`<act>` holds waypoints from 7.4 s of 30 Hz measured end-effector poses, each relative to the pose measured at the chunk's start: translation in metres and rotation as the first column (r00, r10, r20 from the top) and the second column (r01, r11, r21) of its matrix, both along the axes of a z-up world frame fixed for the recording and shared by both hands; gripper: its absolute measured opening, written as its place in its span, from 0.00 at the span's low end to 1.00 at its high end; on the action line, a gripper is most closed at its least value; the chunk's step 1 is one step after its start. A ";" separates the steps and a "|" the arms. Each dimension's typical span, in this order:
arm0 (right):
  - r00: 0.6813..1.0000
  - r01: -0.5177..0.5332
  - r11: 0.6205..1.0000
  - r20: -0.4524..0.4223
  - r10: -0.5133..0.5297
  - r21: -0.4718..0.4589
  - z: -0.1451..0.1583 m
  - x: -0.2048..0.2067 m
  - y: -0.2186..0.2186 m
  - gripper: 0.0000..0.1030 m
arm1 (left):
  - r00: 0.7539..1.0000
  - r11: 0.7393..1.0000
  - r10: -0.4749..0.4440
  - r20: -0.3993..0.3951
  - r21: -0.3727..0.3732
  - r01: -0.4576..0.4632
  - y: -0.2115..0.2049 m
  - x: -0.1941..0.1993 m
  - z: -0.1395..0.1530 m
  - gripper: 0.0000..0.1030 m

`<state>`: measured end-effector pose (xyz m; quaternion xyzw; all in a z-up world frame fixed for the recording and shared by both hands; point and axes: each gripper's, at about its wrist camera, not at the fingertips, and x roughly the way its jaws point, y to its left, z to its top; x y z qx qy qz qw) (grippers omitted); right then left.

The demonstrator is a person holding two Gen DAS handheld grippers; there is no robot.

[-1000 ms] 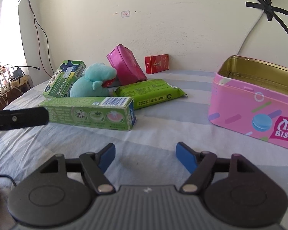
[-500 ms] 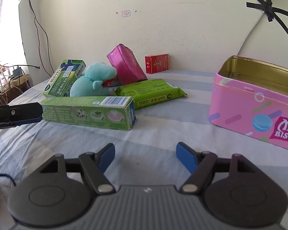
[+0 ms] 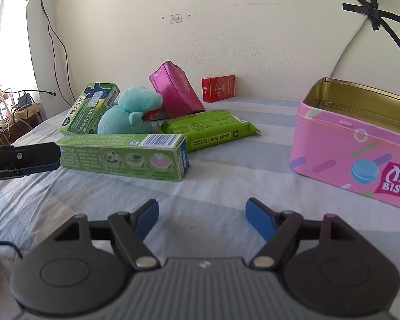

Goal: Organize objects

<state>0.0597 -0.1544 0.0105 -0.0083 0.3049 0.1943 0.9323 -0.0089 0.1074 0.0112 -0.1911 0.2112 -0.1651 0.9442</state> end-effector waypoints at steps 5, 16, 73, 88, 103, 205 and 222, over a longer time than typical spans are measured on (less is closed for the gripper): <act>1.000 0.001 1.000 0.001 -0.001 -0.003 -0.001 0.000 0.001 0.74 | 1.000 1.000 0.001 -0.011 -0.014 -0.001 0.001 0.001 -0.001 0.77; 1.000 0.003 1.000 0.001 -0.003 -0.004 -0.002 -0.001 0.002 0.75 | 1.000 1.000 -0.002 -0.009 -0.016 0.001 0.003 0.000 0.000 0.77; 0.937 0.270 0.961 0.245 -0.248 -0.063 0.043 0.039 -0.174 0.68 | 0.949 0.899 -0.303 0.091 0.358 0.253 -0.256 0.132 0.072 0.81; 0.839 0.454 0.883 0.275 -0.469 0.119 0.012 0.043 -0.228 0.78 | 0.966 0.884 -0.255 0.027 0.412 0.222 -0.280 0.140 0.058 0.82; 0.863 0.389 0.888 0.240 -0.445 0.247 0.017 -0.013 -0.165 0.79 | 0.990 0.896 -0.141 0.000 0.426 0.127 -0.222 0.087 0.051 0.82; 0.787 -0.111 0.591 0.293 0.543 -0.799 -0.028 -0.035 0.137 0.87 | 0.818 0.820 0.568 -0.089 0.152 -0.552 0.057 0.044 0.001 0.86; 0.975 -0.178 0.984 0.136 0.178 -0.010 0.050 0.029 0.064 0.81 | 0.810 0.814 0.577 -0.102 0.150 -0.561 0.059 0.043 0.001 0.88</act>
